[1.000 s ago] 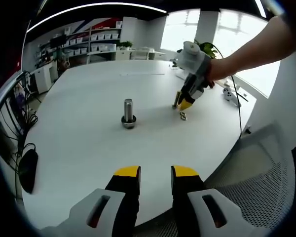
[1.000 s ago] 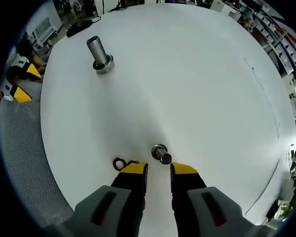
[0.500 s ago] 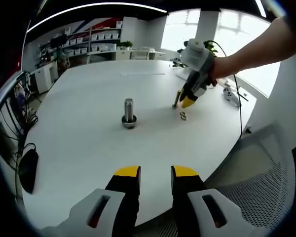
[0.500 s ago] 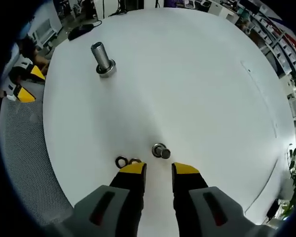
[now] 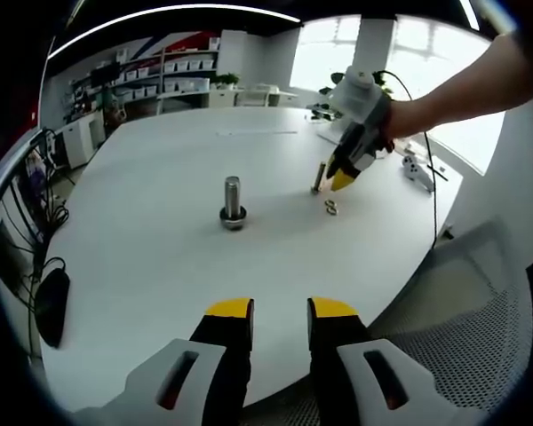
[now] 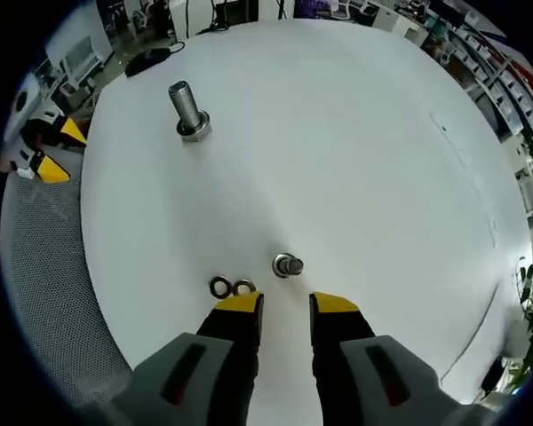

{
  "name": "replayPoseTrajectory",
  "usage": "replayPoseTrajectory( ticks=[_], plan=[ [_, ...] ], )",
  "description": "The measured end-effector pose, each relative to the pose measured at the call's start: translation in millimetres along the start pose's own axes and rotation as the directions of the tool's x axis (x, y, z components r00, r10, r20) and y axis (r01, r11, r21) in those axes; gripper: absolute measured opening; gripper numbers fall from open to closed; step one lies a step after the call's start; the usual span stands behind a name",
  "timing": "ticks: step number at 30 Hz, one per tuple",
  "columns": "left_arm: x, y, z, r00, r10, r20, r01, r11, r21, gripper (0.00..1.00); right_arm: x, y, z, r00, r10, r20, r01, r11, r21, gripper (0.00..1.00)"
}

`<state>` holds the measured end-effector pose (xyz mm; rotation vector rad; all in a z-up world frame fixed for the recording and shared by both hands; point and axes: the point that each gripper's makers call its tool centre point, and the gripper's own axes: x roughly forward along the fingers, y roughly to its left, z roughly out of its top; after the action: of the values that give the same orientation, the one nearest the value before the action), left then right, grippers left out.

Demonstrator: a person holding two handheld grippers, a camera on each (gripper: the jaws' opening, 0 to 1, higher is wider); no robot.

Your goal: Place the washer onto the threaded stud by aligning its center hole with the stud, sliding it down to the base, and recovering from edge contact or off-axis alignment until the washer reaches the visible bottom stop.

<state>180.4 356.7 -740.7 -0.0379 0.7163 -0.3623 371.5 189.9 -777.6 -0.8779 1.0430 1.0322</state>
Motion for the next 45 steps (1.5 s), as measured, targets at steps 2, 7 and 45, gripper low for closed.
replayPoseTrajectory(
  ticks=[2,7,45],
  plan=[
    [0.0,0.4,-0.2,1.000,0.002,0.000,-0.002,1.000,-0.001,0.22,-1.5,-0.1,-0.8,1.000,0.002,0.002,-0.002,1.000,0.005,0.23],
    [-0.3,1.3,0.4,1.000,0.005,0.005,-0.005,1.000,-0.004,0.21,-2.0,0.2,-6.1,1.000,0.000,-0.004,0.000,1.000,0.004,0.23],
    [-0.2,2.0,-0.1,1.000,0.008,0.000,-0.008,1.000,-0.002,0.20,12.7,17.1,-11.3,1.000,0.024,-0.008,-0.023,0.999,0.047,0.21]
  ],
)
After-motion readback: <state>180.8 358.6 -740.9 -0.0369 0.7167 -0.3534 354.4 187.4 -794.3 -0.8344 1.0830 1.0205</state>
